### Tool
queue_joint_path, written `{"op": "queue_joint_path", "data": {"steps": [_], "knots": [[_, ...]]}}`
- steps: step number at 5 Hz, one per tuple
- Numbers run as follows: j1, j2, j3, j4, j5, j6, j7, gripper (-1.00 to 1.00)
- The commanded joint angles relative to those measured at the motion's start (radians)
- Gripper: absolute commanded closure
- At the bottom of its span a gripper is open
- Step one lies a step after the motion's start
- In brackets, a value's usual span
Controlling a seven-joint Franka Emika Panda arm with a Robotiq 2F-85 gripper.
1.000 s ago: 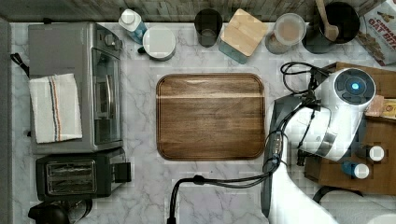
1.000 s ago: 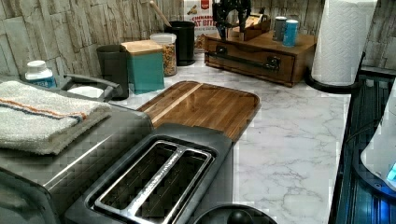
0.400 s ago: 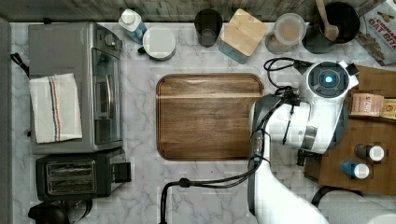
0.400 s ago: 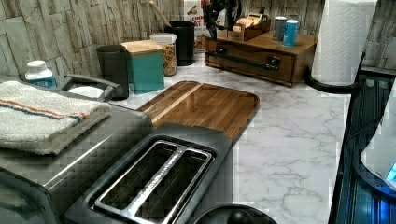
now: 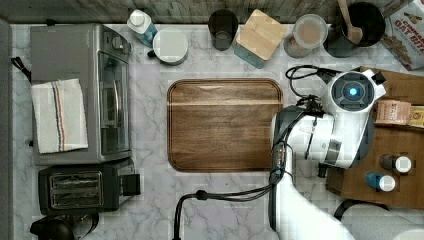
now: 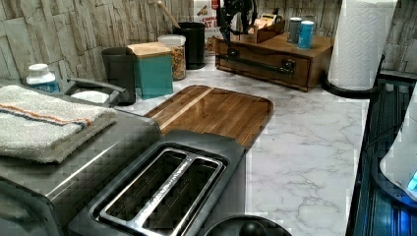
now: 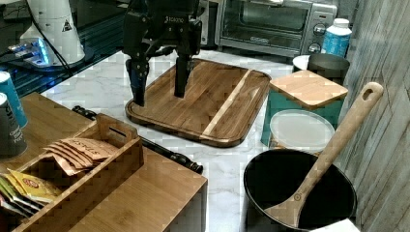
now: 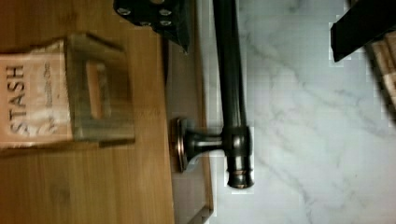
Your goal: Open the drawer.
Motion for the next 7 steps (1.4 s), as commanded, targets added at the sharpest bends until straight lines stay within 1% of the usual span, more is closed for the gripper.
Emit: {"op": "queue_joint_path", "data": {"steps": [1,2,3,4,5,6,7], "knots": [[-0.046,0.016,-0.021,-0.140,0.018,0.108,0.007,-1.00],[-0.070,0.032,-0.026,-0.155,0.007,0.146,-0.018,-1.00],[-0.086,0.059,-0.019,-0.172,0.032,0.212,-0.028,-1.00],[-0.112,0.089,0.005,-0.166,0.074,0.248,-0.058,-1.00],[-0.108,0.084,0.013,-0.167,0.071,0.247,-0.042,-1.00],[-0.090,0.085,0.017,-0.169,0.075,0.260,-0.025,-1.00],[-0.110,0.082,0.047,-0.189,0.109,0.324,-0.082,-1.00]]}}
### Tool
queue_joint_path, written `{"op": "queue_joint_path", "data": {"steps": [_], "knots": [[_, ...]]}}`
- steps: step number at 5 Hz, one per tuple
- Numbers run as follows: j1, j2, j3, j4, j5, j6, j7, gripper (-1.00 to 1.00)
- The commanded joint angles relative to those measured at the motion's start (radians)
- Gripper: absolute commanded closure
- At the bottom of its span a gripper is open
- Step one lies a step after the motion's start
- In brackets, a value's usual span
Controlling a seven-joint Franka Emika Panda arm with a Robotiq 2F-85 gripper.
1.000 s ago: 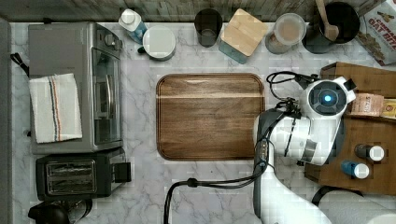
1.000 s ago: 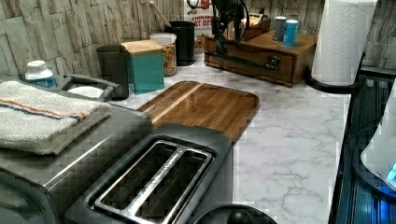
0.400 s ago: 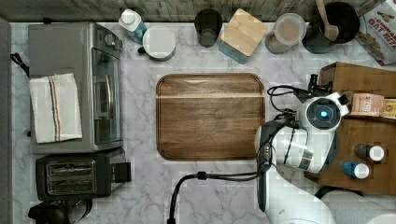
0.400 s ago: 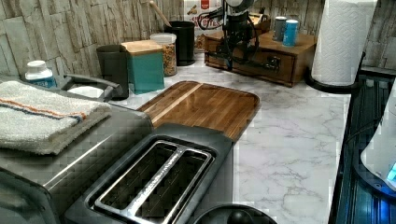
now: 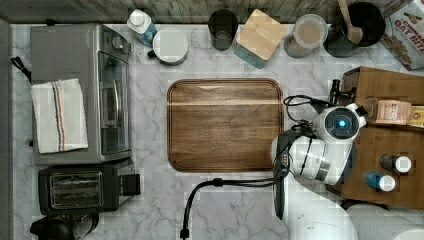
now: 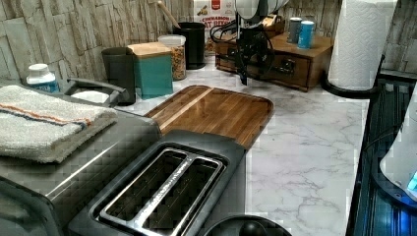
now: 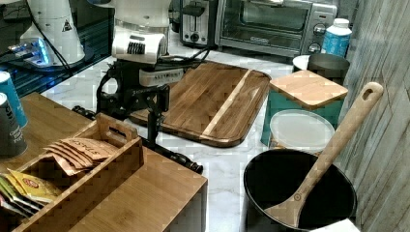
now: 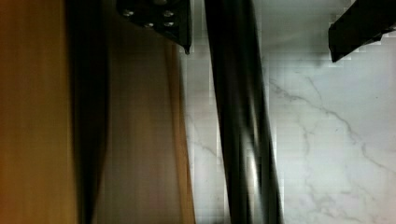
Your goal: Open the drawer.
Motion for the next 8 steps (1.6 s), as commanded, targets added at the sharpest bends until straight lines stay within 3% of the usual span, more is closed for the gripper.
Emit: {"op": "queue_joint_path", "data": {"steps": [1,3,4,5,7,8], "knots": [[-0.030,-0.069,0.070,0.001,0.083,0.034,-0.109,-1.00],[-0.029,-0.101,0.152,-0.023,0.209,-0.004,-0.206,-1.00],[-0.004,-0.129,0.192,-0.037,0.258,-0.046,-0.219,-1.00],[0.059,-0.158,0.200,-0.080,0.254,-0.014,-0.143,-1.00],[0.099,-0.175,0.310,-0.118,0.331,-0.008,-0.132,-1.00],[0.152,-0.188,0.327,-0.120,0.306,-0.017,-0.024,-1.00]]}}
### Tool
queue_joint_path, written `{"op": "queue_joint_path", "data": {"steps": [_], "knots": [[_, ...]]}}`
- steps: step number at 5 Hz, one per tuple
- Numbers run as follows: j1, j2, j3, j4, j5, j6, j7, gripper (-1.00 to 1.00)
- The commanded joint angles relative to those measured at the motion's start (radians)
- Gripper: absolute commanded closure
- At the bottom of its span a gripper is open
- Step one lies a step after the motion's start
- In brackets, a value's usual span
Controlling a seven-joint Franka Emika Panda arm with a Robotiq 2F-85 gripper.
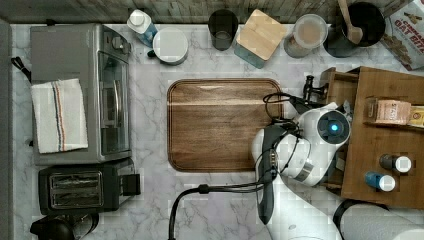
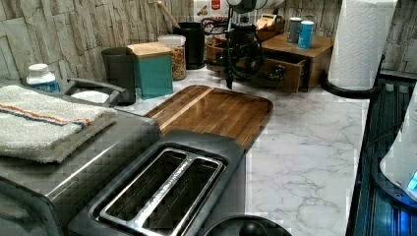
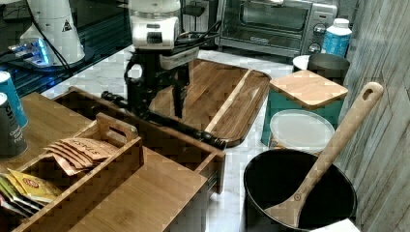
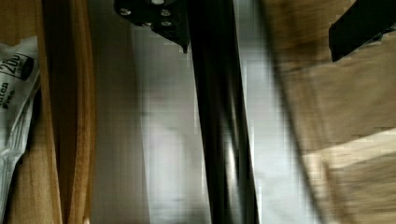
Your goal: Open the drawer.
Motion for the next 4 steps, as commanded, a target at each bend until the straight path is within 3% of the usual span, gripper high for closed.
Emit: {"op": "queue_joint_path", "data": {"steps": [1,2,4], "knots": [[0.209,-0.108,0.199,-0.048,-0.035,0.010,0.243,-1.00],[0.239,-0.111,0.191,-0.029,-0.002,-0.035,0.235,-1.00],[0.244,-0.105,0.191,-0.011,0.042,-0.044,0.180,-1.00]]}}
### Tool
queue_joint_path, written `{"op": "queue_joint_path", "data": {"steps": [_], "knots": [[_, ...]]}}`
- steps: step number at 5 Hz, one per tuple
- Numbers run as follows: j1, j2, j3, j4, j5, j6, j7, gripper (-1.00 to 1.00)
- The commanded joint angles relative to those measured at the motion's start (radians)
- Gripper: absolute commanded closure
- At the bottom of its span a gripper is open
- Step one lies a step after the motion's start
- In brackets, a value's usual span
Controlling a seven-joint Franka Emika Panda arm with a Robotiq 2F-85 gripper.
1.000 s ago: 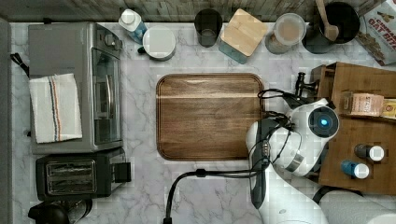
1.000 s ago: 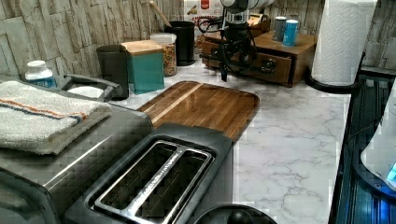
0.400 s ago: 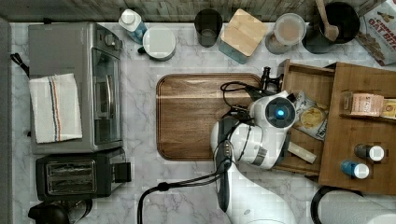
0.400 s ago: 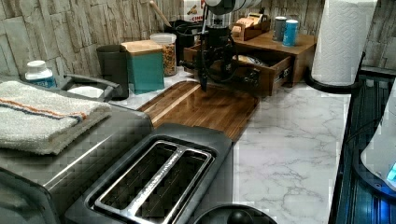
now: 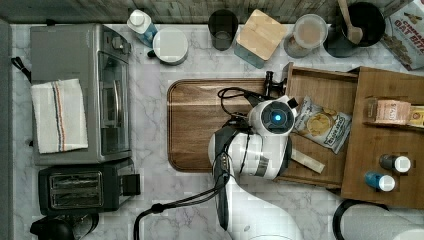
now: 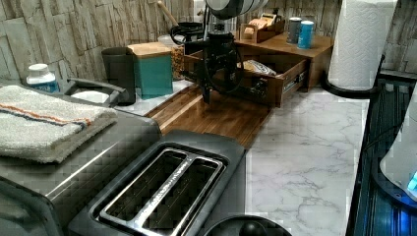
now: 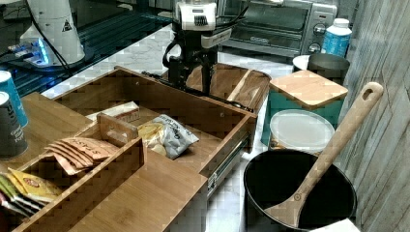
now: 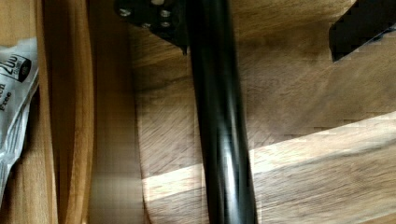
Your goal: Open the drawer.
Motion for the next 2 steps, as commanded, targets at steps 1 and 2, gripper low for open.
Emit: {"op": "queue_joint_path", "data": {"steps": [1,2], "knots": [[0.100,-0.070,0.129,0.034,0.058,-0.032,-0.014,-1.00],[0.102,-0.070,0.127,0.034,0.058,-0.032,-0.014,-1.00]]}}
